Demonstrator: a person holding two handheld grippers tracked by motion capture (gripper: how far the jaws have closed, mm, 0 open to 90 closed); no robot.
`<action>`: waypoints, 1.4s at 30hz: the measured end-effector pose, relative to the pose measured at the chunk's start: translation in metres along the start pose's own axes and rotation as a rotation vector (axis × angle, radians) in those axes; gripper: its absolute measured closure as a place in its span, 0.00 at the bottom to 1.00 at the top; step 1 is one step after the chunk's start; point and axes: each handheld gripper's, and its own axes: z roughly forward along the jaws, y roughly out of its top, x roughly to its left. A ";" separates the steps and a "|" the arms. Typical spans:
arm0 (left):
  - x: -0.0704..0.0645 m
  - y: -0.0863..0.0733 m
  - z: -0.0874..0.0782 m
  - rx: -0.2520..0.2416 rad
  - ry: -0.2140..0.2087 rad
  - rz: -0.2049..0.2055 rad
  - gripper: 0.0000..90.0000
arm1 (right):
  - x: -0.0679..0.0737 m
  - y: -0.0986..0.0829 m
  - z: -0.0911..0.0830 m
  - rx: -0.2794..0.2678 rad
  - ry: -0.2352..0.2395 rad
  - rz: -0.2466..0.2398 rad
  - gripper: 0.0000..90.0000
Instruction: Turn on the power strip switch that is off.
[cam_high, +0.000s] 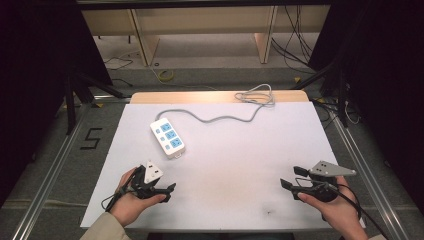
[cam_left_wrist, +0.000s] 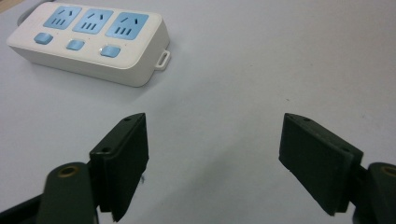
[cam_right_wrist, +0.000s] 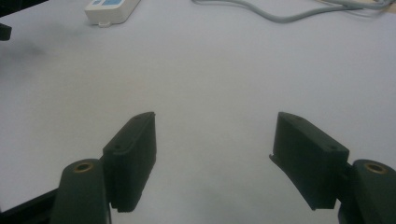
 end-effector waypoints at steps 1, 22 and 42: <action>0.002 0.000 0.001 0.017 0.014 -0.001 0.31 | 0.000 0.000 0.000 0.002 0.001 0.000 0.34; 0.018 0.011 -0.007 -0.022 0.024 -0.043 1.00 | 0.002 -0.001 0.003 0.019 0.011 -0.012 0.35; 0.032 0.022 0.001 -0.018 0.031 -0.061 1.00 | 0.003 0.000 0.004 0.017 0.016 -0.008 0.34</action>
